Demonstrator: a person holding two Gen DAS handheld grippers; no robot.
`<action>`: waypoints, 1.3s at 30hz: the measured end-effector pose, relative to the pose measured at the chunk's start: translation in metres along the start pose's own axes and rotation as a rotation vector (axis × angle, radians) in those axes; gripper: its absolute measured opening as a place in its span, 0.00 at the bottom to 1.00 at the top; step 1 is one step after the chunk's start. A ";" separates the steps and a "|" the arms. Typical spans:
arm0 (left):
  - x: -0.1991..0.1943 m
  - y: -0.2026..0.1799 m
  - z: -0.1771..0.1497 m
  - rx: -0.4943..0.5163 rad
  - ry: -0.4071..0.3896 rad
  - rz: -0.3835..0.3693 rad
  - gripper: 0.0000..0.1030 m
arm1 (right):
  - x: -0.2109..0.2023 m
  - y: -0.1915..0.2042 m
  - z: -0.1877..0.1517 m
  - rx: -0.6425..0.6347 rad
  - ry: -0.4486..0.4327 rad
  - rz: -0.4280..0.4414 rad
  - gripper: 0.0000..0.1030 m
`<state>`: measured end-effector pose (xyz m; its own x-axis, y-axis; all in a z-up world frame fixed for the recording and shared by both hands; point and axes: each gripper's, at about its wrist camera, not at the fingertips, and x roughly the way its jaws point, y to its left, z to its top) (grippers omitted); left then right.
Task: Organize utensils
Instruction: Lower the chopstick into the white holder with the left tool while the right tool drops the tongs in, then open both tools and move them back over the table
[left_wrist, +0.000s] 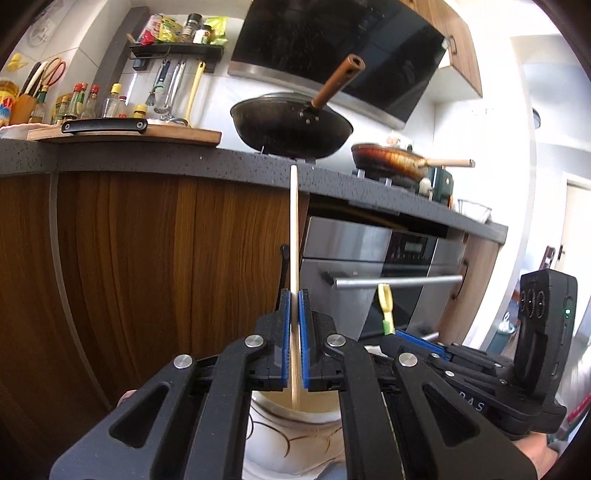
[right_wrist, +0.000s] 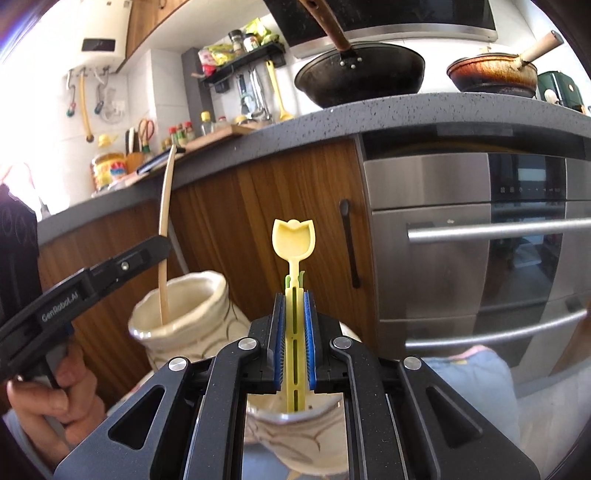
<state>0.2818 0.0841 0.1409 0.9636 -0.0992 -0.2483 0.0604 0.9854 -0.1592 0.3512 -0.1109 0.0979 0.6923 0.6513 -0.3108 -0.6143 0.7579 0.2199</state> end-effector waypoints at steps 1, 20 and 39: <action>0.001 0.000 0.000 0.005 0.008 0.007 0.04 | -0.001 0.001 -0.001 -0.006 0.004 -0.008 0.10; 0.006 0.003 -0.004 0.038 0.070 0.079 0.11 | -0.001 0.004 -0.005 -0.055 0.057 -0.075 0.25; -0.065 0.040 -0.024 -0.030 0.114 0.126 0.55 | -0.072 -0.006 -0.035 -0.022 0.085 -0.094 0.39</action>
<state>0.2156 0.1269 0.1280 0.9270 0.0085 -0.3751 -0.0690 0.9866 -0.1481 0.2919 -0.1633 0.0862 0.7131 0.5710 -0.4067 -0.5569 0.8138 0.1662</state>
